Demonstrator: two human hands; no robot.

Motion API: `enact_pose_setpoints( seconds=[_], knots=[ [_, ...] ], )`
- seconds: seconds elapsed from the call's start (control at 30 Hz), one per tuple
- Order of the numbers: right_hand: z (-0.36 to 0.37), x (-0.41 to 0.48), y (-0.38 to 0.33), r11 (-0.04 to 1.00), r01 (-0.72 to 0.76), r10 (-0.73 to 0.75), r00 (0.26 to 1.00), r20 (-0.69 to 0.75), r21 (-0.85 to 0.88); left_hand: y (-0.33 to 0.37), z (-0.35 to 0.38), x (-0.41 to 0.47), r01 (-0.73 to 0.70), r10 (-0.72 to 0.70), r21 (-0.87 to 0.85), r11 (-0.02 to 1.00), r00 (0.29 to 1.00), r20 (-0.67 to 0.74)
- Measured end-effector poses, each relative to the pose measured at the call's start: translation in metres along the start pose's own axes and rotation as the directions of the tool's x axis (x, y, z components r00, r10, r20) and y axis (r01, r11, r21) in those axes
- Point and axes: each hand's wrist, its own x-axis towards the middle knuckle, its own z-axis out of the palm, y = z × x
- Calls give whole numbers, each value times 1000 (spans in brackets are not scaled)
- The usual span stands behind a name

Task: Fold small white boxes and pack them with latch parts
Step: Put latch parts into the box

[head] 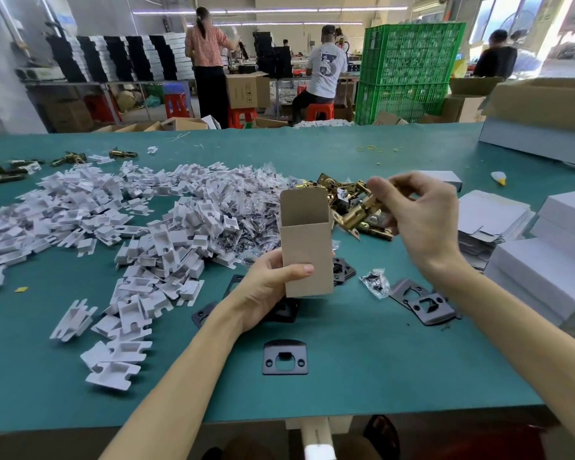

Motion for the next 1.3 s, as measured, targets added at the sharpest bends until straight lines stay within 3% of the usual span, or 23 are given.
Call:
enact_pose_setpoints(
  seconds=[0.17, 0.33, 0.73, 1.07, 1.3],
  knots=[
    [2, 3, -45, 990, 134, -134, 991, 11, 49, -1, 0, -1, -19, 18, 66, 998, 999, 29],
    [21, -8, -59, 934, 295, -260, 948, 185, -200, -4, 1, 0, -80, 82, 83, 993, 996, -19],
    [54, -20, -33, 752, 409, -279, 908, 312, -517, -11, 5, 1, -112, 118, 155, 982, 993, -29],
    [57, -23, -29, 413, 543, -302, 839, 453, -731, -11, 7, 4, -115, 119, 218, 969, 993, -2],
    [56, -20, -31, 371, 573, -201, 817, 540, -730, -12, 7, 6, -126, 135, 230, 965, 991, -25]
  ],
)
